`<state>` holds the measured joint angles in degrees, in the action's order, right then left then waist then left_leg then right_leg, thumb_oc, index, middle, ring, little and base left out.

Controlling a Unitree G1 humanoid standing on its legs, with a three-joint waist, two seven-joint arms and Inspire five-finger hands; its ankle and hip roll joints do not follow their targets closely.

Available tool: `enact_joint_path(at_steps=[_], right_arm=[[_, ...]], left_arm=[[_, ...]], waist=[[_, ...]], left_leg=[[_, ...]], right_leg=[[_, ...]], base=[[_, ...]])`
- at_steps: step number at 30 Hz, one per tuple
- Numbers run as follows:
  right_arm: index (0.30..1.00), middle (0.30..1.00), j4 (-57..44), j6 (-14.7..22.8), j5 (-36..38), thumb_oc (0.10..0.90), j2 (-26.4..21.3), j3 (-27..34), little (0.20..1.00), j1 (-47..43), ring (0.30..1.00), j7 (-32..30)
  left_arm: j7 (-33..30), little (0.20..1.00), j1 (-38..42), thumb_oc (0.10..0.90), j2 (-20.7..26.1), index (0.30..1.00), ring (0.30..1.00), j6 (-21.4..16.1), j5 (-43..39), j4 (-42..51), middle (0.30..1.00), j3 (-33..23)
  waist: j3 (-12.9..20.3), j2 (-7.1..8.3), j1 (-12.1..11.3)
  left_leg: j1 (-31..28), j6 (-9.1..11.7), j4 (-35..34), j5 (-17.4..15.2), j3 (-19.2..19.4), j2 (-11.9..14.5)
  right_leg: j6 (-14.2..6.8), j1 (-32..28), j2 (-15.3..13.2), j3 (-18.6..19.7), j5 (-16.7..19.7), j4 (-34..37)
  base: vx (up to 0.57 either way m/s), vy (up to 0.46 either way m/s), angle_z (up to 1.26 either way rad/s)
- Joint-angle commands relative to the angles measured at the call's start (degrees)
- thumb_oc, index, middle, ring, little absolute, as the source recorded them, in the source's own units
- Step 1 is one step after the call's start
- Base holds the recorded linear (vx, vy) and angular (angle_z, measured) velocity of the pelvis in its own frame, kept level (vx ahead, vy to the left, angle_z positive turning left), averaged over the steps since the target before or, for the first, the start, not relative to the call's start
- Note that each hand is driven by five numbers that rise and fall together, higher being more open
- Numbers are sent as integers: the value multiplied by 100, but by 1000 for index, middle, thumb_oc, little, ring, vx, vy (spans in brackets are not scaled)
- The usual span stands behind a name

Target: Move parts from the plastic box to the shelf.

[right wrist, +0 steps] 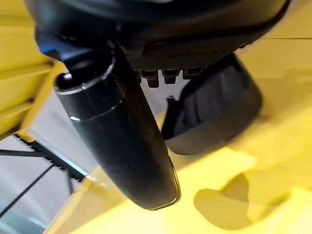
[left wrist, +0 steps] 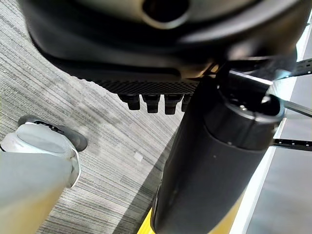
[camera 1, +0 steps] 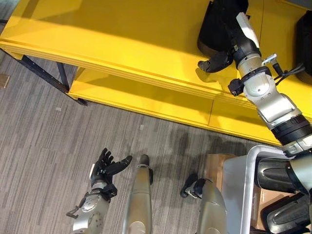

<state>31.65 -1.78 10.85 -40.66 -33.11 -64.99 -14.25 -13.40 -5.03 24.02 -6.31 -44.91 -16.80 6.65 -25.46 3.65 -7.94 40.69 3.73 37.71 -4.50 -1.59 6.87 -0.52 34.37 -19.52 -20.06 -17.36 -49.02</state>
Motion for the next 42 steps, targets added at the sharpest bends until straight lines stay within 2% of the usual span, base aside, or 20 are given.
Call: enact_joint_path(at_steps=[1,4,9,16,30,42], right_arm=[[1000,1000,-91,338,256,900,-196,310,1000,-934,1000,-432],[1000,1000,260,302,451,900,40,393,1000,-817,1000,-420],[1000,1000,260,288,387,900,46,401,1000,-737,1000,-391],[1000,1000,170,265,254,900,-147,386,1000,-487,1000,-245],[1000,1000,218,257,-21,900,-877,201,1000,-212,1000,89],[1000,1000,438,257,-112,900,-976,146,1000,-132,1000,186]], left_arm=[[-47,1000,-56,900,357,1000,1000,-339,-116,304,1000,2],[-60,1000,4,900,347,1000,1000,-332,-125,276,1000,57],[-69,1000,23,900,342,1000,1000,-319,-109,243,1000,52],[-57,1000,41,900,315,1000,1000,-327,-94,170,1000,12],[40,1000,-63,900,313,1000,1000,-342,-13,225,1000,-73],[76,1000,-100,900,318,1000,1000,-366,-13,241,1000,-120]], waist=[[205,-35,-48],[184,-53,-58],[172,-61,-62],[152,-49,-18],[156,16,43],[163,20,32]], left_leg=[[-367,161,230,-860,-259,204],[-362,158,243,-863,-264,196],[-369,154,226,-854,-268,197],[-380,157,229,-853,-253,216],[-386,177,199,-845,-266,253],[-381,186,200,-835,-292,260]], right_leg=[[-342,-227,113,424,38,367],[-336,-230,117,432,34,351],[-337,-226,115,422,38,358],[-334,-220,118,433,23,346],[-356,-239,130,420,19,359],[-358,-250,122,379,1,342]], base=[[0,0,0],[0,0,0],[0,0,0],[0,0,0],[0,0,0],[0,0,0]])
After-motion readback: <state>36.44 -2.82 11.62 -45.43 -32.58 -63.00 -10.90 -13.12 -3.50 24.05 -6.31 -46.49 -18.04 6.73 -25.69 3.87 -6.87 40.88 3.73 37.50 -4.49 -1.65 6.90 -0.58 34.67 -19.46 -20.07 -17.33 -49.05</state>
